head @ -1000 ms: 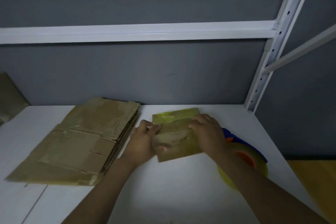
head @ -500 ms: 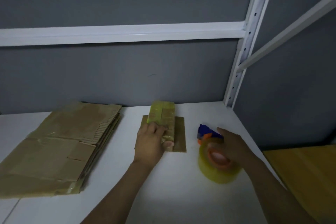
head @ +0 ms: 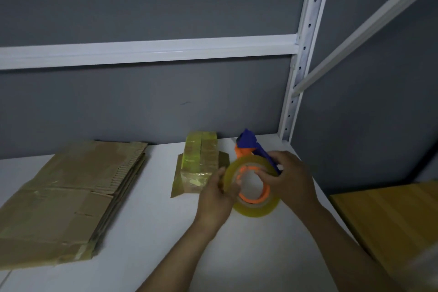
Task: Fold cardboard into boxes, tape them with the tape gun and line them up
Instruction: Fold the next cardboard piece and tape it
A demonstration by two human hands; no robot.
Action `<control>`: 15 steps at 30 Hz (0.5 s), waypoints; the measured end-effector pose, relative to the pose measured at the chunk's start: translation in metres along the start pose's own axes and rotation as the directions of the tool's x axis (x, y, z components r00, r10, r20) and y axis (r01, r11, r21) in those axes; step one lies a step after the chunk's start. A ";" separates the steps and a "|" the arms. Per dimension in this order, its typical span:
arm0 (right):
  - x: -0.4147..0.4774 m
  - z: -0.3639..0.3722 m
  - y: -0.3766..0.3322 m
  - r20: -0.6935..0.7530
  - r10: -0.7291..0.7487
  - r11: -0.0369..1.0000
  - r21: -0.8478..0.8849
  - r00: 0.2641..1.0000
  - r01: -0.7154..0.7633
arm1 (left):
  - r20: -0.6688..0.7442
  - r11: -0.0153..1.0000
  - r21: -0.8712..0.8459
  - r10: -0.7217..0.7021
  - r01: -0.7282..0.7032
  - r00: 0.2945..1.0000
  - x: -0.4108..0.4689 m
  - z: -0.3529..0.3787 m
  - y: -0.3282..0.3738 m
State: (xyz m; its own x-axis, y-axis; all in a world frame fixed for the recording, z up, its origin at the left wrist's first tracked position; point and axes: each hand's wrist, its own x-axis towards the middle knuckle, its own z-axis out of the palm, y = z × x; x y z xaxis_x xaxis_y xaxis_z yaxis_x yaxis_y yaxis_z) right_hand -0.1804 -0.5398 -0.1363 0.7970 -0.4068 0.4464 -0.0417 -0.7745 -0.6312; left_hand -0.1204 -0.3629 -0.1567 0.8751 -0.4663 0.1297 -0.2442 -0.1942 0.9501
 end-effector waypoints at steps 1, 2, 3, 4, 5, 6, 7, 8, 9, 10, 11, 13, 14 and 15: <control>0.004 -0.002 -0.005 0.005 0.009 0.998 0.069 1.000 -0.009 | -0.023 0.998 -0.069 0.000 -0.002 1.000 -0.002 -0.003 0.004; 0.008 -0.005 -0.011 0.054 0.033 0.984 0.172 0.998 -0.042 | -0.048 0.990 -0.134 0.031 -0.037 0.998 -0.003 -0.006 0.004; 0.012 -0.008 -0.017 0.137 0.050 0.951 0.296 0.989 -0.089 | -0.058 0.979 -0.186 0.069 -0.079 0.996 -0.005 -0.010 0.005; 0.016 -0.009 -0.021 0.232 0.044 0.898 0.417 0.972 -0.141 | -0.064 0.962 -0.253 0.094 -0.107 0.994 -0.005 -0.013 0.006; 0.019 -0.010 -0.025 0.313 0.014 0.836 0.518 0.950 -0.183 | -0.059 0.948 -0.293 0.110 -0.122 0.992 -0.007 -0.016 0.009; 0.021 -0.010 -0.029 0.352 -0.032 0.781 0.593 0.935 -0.197 | -0.059 0.941 -0.309 0.121 -0.134 0.991 -0.007 -0.019 0.012; 0.022 -0.010 -0.032 0.353 -0.074 0.752 0.633 0.933 -0.180 | -0.075 0.950 -0.279 0.126 -0.142 0.989 -0.008 -0.022 0.018; 0.022 -0.009 -0.035 0.339 -0.108 0.750 0.645 0.935 -0.147 | -0.112 0.960 -0.236 0.128 -0.152 0.985 -0.008 -0.026 0.023; 0.023 -0.009 -0.038 0.324 -0.132 0.768 0.631 0.937 -0.110 | -0.163 0.968 -0.202 0.118 -0.150 0.980 -0.008 -0.030 0.030; 0.025 -0.008 -0.040 0.315 -0.158 0.799 0.597 0.936 -0.066 | -0.207 0.969 -0.208 0.087 -0.130 0.975 -0.007 -0.034 0.039; 0.026 -0.008 -0.041 0.314 -0.192 0.842 0.540 0.930 -0.008 | -0.228 0.966 -0.238 0.045 -0.100 0.973 -0.003 -0.039 0.045; 0.030 -0.006 -0.044 0.315 -0.260 0.910 0.396 0.913 0.123 | -0.204 0.942 -0.336 -0.092 0.018 0.975 0.008 -0.049 0.056; 0.032 -0.006 -0.045 0.313 -0.281 0.923 0.346 0.907 0.167 | -0.195 0.923 -0.380 -0.145 0.061 0.970 0.012 -0.053 0.060; 0.034 -0.005 -0.045 0.312 -0.292 0.929 0.316 0.904 0.191 | -0.196 0.915 -0.395 -0.172 0.083 0.965 0.015 -0.058 0.063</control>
State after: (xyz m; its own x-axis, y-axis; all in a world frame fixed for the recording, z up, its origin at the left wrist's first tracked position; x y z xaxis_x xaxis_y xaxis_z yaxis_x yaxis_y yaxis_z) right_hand -0.1542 -0.5215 -0.0892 0.9206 0.0099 0.3903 0.3044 -0.6442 -0.7016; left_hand -0.0980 -0.3323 -0.0786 0.9688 -0.2473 0.0174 0.0140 0.1246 0.9921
